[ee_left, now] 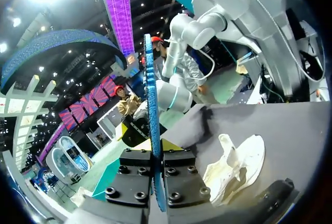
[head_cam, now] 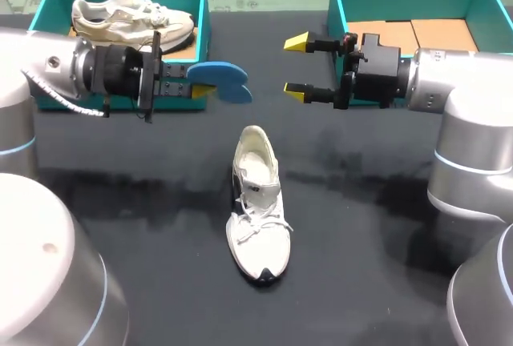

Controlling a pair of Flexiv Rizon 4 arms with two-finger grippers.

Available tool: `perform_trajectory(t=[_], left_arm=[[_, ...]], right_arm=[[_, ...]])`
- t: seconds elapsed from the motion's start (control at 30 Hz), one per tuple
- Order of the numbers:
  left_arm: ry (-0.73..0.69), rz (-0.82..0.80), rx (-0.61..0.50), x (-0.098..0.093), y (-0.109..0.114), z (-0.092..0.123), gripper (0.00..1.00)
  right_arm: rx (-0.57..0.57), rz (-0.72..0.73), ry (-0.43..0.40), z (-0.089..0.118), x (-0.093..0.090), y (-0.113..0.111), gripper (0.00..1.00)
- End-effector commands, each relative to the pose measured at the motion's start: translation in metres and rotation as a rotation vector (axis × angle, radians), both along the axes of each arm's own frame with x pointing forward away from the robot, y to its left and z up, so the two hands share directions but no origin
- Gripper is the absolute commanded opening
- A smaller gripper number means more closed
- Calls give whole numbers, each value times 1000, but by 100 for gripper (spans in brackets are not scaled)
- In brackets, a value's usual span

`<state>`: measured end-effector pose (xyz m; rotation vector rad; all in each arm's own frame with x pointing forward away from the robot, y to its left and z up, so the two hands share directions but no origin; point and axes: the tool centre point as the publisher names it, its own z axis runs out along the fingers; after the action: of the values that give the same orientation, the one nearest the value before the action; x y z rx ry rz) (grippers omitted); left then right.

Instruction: Take the shoe out of the shoebox, open the shoe tongue, remove and reinsert the insole, then place the shoe into the shoebox

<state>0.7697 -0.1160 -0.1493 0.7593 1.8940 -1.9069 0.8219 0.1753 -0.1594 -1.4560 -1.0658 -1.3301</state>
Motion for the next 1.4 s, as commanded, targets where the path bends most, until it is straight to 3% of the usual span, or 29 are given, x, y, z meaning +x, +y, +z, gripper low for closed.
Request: perform_trajectory(t=[0.03, 0.3, 0.33, 0.7, 0.83, 1.03, 1.2, 1.4], left_arm=[[259, 78, -14, -9, 11, 11, 0], [602, 140, 23, -23, 18, 23, 0], [551, 135, 55, -27, 17, 23, 0], [551, 135, 55, -27, 17, 23, 0], [894, 154, -71, -14, 16, 14, 0], [1099, 168, -98, -16, 7, 5, 0], [1395, 175, -116, -15, -1, 3, 0], [1379, 163, -72, -13, -1, 4, 0]], right_arm=[[-3, -1, 1, 0, 0, 1, 100], [-3, -1, 1, 0, 0, 1, 100], [-3, -1, 1, 0, 0, 1, 100], [-3, -1, 1, 0, 0, 1, 100], [-3, -1, 1, 0, 0, 1, 100], [-3, -1, 1, 0, 0, 1, 100], [-3, -1, 1, 0, 0, 1, 100], [-3, -1, 1, 0, 0, 1, 100]])
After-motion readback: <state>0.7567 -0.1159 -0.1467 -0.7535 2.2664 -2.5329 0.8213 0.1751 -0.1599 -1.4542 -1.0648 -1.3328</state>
